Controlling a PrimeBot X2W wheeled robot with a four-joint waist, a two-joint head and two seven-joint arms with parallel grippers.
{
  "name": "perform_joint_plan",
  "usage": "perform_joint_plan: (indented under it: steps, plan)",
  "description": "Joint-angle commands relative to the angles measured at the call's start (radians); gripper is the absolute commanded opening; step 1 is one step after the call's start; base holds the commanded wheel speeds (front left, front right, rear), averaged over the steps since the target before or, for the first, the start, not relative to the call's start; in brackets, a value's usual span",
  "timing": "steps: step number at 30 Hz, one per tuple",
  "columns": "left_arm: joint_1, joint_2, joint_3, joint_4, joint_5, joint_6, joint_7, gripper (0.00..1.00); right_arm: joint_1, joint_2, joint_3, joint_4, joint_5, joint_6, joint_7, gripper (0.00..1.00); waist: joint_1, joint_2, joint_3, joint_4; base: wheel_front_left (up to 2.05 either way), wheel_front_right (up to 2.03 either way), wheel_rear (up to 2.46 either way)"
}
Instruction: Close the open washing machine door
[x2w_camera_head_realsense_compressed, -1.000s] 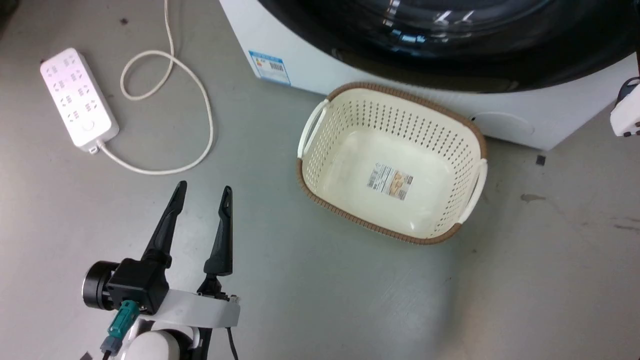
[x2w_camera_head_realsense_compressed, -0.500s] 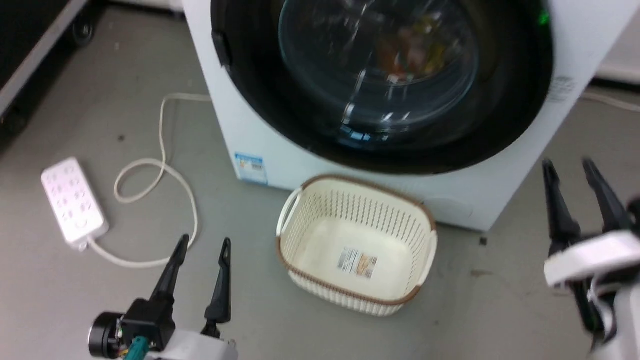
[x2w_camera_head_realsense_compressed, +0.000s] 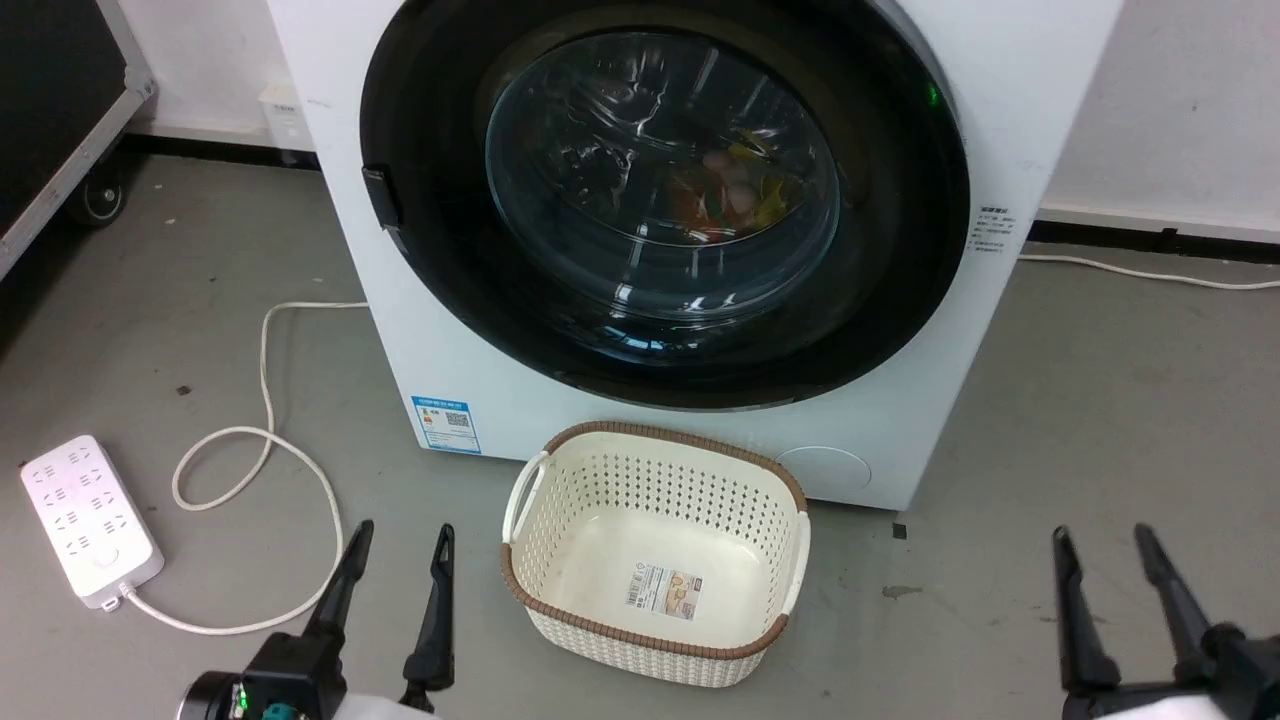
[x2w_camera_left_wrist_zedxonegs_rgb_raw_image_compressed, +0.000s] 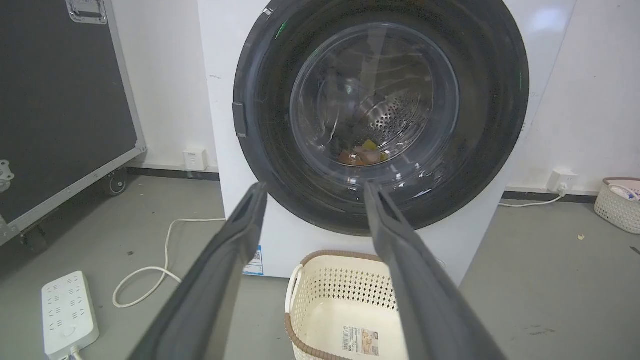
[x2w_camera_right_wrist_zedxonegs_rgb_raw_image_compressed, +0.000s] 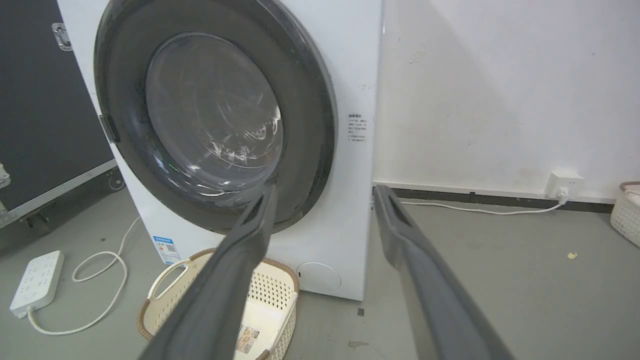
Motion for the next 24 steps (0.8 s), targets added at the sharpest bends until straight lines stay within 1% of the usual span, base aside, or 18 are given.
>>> perform_joint_plan:
  steps: [1,9,12,15,16,24]
  plan:
    - [0.018,0.004,-0.001,0.003,-0.004,-0.002,-0.004,1.00,0.021,0.005,0.008,0.003,0.006,0.001,-0.010,1.00,0.0000,0.0000,-0.002,-0.003,0.00,0.00,0.00]
    - [0.012,0.011,-0.012,0.032,0.000,-0.004,-0.004,1.00,0.042,0.005,0.023,0.044,0.014,0.001,-0.027,1.00,0.0000,0.0000,-0.004,-0.011,0.00,0.00,0.00]
    - [0.009,0.009,-0.010,0.046,-0.010,-0.004,-0.004,1.00,0.040,0.006,0.023,0.058,0.047,0.001,-0.028,1.00,0.0000,0.0000,-0.004,-0.013,0.00,0.00,0.00]
    - [0.005,0.008,-0.013,0.056,-0.018,-0.005,-0.004,1.00,0.037,0.006,0.022,0.061,0.053,0.001,-0.029,1.00,0.0000,0.0000,-0.003,-0.010,0.00,0.00,0.00]
    - [0.011,0.006,-0.014,0.055,-0.017,-0.003,0.000,0.00,0.035,0.002,0.023,0.058,0.049,0.000,-0.022,0.00,0.0001,0.0000,-0.003,-0.010,0.00,0.00,0.00]
    - [0.009,0.003,-0.013,0.051,-0.014,0.002,0.011,0.00,0.030,0.002,0.027,0.056,0.043,0.000,-0.011,0.00,0.0001,0.0000,-0.002,-0.011,0.00,0.00,0.00]
